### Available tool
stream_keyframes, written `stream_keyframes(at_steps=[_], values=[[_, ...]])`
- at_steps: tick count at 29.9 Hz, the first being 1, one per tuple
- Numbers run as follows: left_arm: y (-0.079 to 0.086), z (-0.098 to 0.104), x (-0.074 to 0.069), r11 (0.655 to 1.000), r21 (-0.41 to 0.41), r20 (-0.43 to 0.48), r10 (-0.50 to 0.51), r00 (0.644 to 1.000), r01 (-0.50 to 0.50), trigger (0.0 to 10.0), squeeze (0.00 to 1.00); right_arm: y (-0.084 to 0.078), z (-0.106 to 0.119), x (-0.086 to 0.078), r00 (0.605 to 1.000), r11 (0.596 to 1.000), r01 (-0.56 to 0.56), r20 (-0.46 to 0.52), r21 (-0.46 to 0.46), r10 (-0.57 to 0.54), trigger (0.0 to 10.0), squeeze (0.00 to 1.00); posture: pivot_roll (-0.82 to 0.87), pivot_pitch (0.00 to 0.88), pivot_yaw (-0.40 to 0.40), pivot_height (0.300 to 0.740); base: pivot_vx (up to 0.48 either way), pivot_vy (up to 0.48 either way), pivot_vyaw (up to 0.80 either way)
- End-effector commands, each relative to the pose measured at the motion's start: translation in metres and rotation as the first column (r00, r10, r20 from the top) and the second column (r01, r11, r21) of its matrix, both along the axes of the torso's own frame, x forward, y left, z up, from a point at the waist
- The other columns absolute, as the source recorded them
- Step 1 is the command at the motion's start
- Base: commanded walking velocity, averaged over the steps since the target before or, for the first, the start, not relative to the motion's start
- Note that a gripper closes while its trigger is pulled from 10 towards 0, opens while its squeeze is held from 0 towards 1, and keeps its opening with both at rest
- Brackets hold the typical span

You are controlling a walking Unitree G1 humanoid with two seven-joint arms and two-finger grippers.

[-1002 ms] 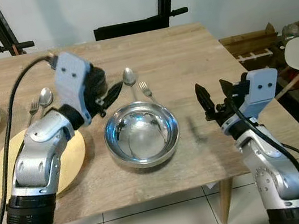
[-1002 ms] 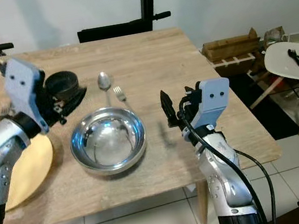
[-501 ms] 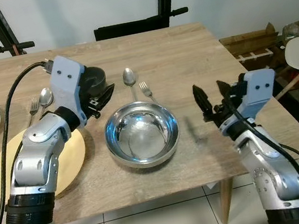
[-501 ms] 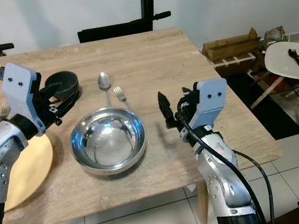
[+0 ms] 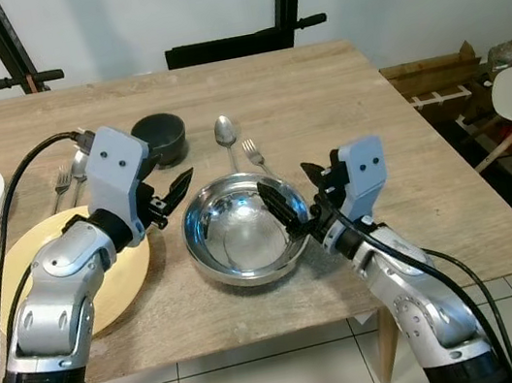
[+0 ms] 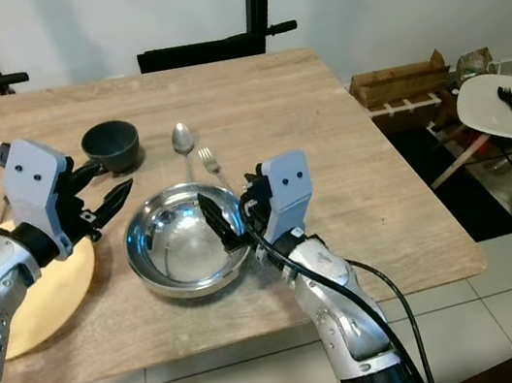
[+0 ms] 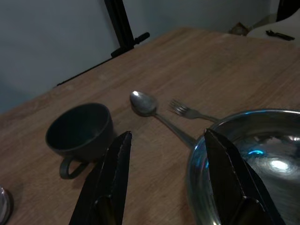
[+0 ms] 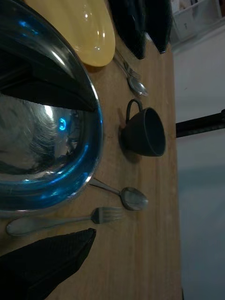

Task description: Setting the table

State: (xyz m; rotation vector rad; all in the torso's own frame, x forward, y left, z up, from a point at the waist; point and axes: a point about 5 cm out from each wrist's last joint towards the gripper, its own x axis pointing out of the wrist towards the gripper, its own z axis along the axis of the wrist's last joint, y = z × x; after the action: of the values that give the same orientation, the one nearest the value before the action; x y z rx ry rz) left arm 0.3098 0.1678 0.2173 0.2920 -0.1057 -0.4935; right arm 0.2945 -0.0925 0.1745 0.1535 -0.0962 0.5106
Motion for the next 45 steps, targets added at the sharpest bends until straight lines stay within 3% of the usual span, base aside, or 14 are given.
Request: stream_keyframes(at_steps=[1,4,5,6,7,10,22,35,36,38,45], values=[[-0.007,-0.004,-0.004,1.000,0.020,0.005,-0.014,1.000,0.014,10.0,0.00,0.001,0.001,0.003,1.000,1.000,-0.004,-0.005,-0.019,0.004,10.0,1.00,-0.05,0.001,0.021,0.740,0.000,0.000,0.00],[-0.012,-0.004,-0.006,0.999,0.031,0.014,-0.027,1.000,0.026,10.0,0.00,0.003,0.002,0.010,1.000,0.998,0.009,-0.007,-0.059,-0.010,10.0,1.00,-0.06,0.000,0.022,0.740,0.000,0.000,0.00],[-0.013,-0.004,-0.006,0.999,0.032,0.015,-0.030,0.999,0.029,10.0,0.00,0.004,0.000,0.013,1.000,0.996,0.009,-0.027,-0.083,-0.011,10.0,0.78,-0.06,0.000,0.020,0.740,0.000,0.000,0.00],[-0.013,-0.004,-0.006,0.999,0.032,0.015,-0.030,0.999,0.029,10.0,0.00,0.004,0.000,0.013,1.000,0.996,0.009,-0.027,-0.083,-0.011,10.0,0.78,-0.06,0.000,0.020,0.740,0.000,0.000,0.00],[-0.014,-0.004,-0.006,0.999,0.036,0.017,-0.032,0.999,0.031,10.0,0.00,0.003,-0.006,0.016,0.997,0.991,0.009,-0.069,-0.135,-0.018,10.0,0.00,-0.06,0.000,0.020,0.740,0.000,0.000,0.00],[-0.014,-0.004,-0.006,0.999,0.037,0.017,-0.032,0.999,0.031,10.0,0.00,0.004,-0.010,0.019,0.994,0.991,-0.008,-0.105,-0.135,-0.007,10.0,0.00,-0.06,0.000,0.020,0.740,0.000,0.000,0.00],[-0.010,-0.004,-0.009,0.999,0.040,0.019,-0.008,1.000,0.007,10.0,0.00,-0.014,-0.029,0.026,0.984,0.937,-0.051,-0.176,-0.347,-0.011,10.0,0.00,-0.05,0.003,0.000,0.740,0.000,0.000,0.00],[-0.010,-0.004,-0.009,0.999,0.041,0.017,-0.006,1.000,0.005,10.0,0.00,-0.019,-0.050,0.013,0.951,0.934,-0.163,-0.304,-0.317,0.063,10.0,0.00,-0.05,0.007,-0.001,0.740,0.000,0.000,0.00],[-0.010,-0.005,-0.009,0.999,0.041,0.017,-0.005,1.000,0.005,10.0,0.00,-0.021,-0.050,0.014,0.949,0.942,-0.157,-0.309,-0.296,0.061,7.3,0.00,-0.05,0.007,-0.001,0.740,0.000,0.000,0.00],[-0.011,-0.005,-0.009,0.999,0.040,0.016,-0.004,1.000,0.003,10.0,0.00,-0.022,-0.049,0.015,0.946,0.959,-0.145,-0.318,-0.242,0.063,0.0,0.00,-0.05,0.006,-0.001,0.740,0.000,0.000,0.00],[-0.012,-0.006,-0.008,0.999,0.042,0.015,-0.005,1.000,0.004,10.0,0.00,-0.014,-0.041,0.013,0.941,0.983,-0.157,-0.319,-0.099,0.118,0.0,0.00,-0.05,0.005,0.003,0.740,0.000,0.000,0.00]])
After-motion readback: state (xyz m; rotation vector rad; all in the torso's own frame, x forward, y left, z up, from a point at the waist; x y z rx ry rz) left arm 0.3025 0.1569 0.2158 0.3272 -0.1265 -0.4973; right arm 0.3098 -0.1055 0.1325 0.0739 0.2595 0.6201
